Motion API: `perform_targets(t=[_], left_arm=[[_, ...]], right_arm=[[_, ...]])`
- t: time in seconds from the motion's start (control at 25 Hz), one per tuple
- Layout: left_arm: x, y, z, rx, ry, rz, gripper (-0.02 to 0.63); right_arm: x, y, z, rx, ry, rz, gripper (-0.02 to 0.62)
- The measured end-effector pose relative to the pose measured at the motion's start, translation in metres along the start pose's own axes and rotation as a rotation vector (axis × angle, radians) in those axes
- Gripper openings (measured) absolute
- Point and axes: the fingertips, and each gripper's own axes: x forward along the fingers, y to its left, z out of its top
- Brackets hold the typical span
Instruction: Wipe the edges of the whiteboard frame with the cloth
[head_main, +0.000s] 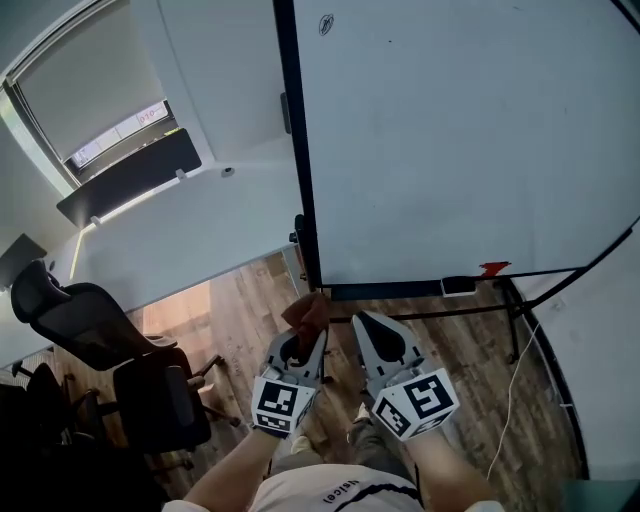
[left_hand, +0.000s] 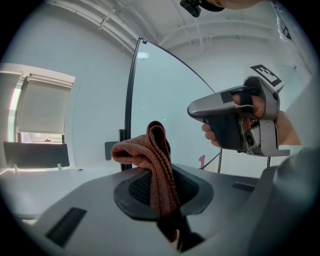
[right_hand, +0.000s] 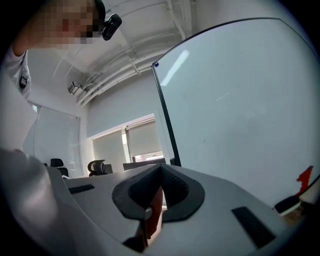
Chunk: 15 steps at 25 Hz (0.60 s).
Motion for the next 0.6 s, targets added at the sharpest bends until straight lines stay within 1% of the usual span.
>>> perform_targets(t=[0.16, 0.32, 0.48, 0.6], left_arm=[[0.032, 0.004, -0.008, -0.028, 0.023, 0.079, 0.064], [0.055, 0.007, -0.023, -0.026, 0.043, 0.106, 0.064], [0.070, 0.017, -0.039, -0.055, 0.040, 0.130, 0.066], [0.079, 0.027, -0.065, -0.070, 0.065, 0.140, 0.066]], right_arm=[[0.014, -0.032, -0.003, 0.003, 0.024, 0.081, 0.003], [0.029, -0.051, -0.011, 0.029, 0.034, 0.126, 0.002], [0.042, -0.057, -0.025, 0.045, 0.051, 0.147, 0.003], [0.049, -0.061, -0.041, 0.056, 0.070, 0.138, 0.003]])
